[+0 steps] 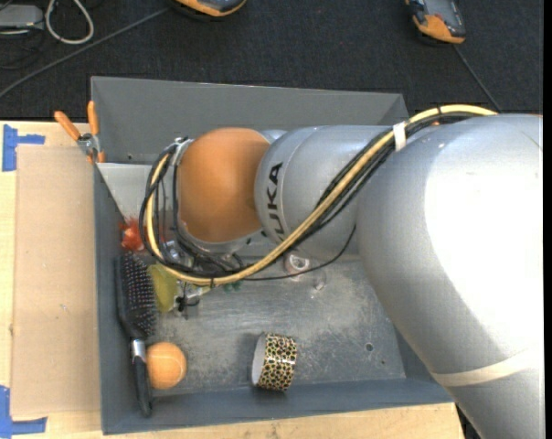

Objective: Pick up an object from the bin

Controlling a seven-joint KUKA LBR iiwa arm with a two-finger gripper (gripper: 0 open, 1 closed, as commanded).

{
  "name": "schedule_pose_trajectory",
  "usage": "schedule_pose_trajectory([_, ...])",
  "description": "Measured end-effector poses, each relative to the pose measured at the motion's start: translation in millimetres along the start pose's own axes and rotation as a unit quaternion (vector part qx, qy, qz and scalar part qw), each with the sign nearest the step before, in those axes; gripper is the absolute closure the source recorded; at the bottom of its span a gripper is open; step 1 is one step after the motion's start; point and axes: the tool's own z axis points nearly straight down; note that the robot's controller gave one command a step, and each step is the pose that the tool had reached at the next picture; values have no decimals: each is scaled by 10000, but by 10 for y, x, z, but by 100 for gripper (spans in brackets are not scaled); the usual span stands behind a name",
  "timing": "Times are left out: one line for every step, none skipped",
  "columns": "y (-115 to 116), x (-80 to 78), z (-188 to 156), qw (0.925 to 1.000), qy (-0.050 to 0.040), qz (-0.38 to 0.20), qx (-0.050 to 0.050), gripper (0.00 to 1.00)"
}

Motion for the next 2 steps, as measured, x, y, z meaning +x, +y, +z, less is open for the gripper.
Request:
schedule_pose_trajectory([-39, 26, -540, 10000, 34, -27, 9, 100])
schedule_pose_trajectory([-122, -21, -1391, 10000, 36, 62, -2, 100])
